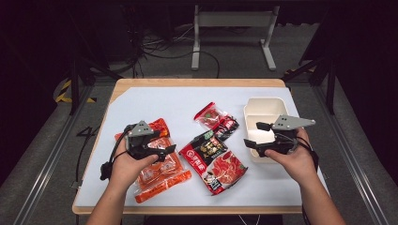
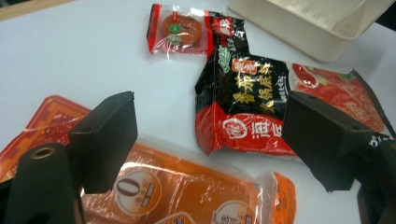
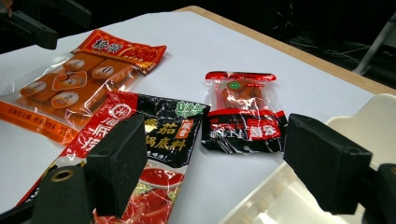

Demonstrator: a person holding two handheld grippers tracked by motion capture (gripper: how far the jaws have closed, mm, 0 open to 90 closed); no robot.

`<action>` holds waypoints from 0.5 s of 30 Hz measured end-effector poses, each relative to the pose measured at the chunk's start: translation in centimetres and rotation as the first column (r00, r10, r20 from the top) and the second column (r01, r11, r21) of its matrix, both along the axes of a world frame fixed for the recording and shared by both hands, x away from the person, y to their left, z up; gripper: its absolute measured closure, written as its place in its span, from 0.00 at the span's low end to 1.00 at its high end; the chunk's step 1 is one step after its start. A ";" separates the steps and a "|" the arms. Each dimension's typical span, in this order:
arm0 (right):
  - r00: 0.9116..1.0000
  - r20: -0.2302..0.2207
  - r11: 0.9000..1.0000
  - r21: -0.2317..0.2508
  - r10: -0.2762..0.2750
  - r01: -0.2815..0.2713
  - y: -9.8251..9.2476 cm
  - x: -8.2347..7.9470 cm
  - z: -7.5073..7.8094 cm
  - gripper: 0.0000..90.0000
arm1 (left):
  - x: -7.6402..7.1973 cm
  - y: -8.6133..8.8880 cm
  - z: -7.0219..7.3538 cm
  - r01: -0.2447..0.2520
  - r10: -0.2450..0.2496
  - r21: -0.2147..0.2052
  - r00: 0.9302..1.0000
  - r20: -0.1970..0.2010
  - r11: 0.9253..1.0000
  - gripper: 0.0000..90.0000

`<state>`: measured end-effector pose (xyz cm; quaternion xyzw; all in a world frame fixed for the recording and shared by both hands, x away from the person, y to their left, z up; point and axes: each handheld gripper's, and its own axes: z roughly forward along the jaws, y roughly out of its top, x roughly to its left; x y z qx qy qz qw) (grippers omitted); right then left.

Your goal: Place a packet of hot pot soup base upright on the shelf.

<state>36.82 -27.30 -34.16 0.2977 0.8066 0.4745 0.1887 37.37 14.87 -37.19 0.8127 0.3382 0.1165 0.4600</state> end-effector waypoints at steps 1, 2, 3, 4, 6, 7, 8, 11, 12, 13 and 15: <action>1.000 0.000 1.000 0.003 -0.002 0.002 -0.1 0.0 0.0 0.25 | 0.0 -0.2 0.0 0.008 -0.008 -0.003 1.000 0.000 1.000 0.22; 1.000 0.000 1.000 0.006 -0.004 0.004 -0.2 0.0 0.1 0.25 | 0.0 -0.4 0.0 0.007 -0.007 -0.004 1.000 0.003 1.000 0.22; 1.000 0.001 1.000 0.007 -0.006 0.006 -0.3 0.0 0.0 0.25 | 0.0 -0.7 0.0 0.012 -0.012 -0.008 1.000 0.008 1.000 0.22; 1.000 0.001 1.000 0.007 -0.007 0.007 -0.3 0.0 0.0 0.25 | 0.1 -0.9 -0.1 0.015 -0.015 -0.014 1.000 0.012 1.000 0.22; 1.000 0.001 1.000 0.009 -0.009 0.009 -0.4 0.0 0.1 0.25 | 0.1 -1.2 -0.2 0.021 -0.021 -0.013 1.000 0.014 1.000 0.22; 1.000 0.003 1.000 0.009 -0.010 0.010 -0.4 0.0 0.1 0.25 | 0.2 -1.5 -0.3 0.031 -0.031 -0.011 0.999 0.018 0.999 0.22; 1.000 0.008 1.000 0.007 -0.012 0.012 -0.4 -0.1 0.1 0.24 | 0.2 -1.7 -0.3 0.036 -0.036 -0.013 0.999 0.013 0.999 0.22; 1.000 0.016 1.000 -0.001 -0.018 0.018 -0.6 -0.3 0.1 0.23 | 0.5 -2.6 -0.6 0.055 -0.054 -0.018 0.998 0.017 0.998 0.21; 1.000 0.018 1.000 -0.002 -0.021 0.021 -0.7 -0.4 0.1 0.22 | 0.5 -2.8 -0.6 0.059 -0.059 -0.018 0.998 0.017 0.998 0.21; 1.000 0.016 1.000 -0.001 -0.023 0.024 -0.8 -0.5 0.1 0.22 | 0.5 -3.1 -0.7 0.064 -0.064 -0.017 0.998 0.016 0.998 0.21; 0.999 0.014 1.000 0.001 -0.030 0.030 -1.0 -0.7 0.1 0.22 | 0.7 -3.5 -0.7 0.078 -0.077 -0.016 0.997 0.024 0.997 0.21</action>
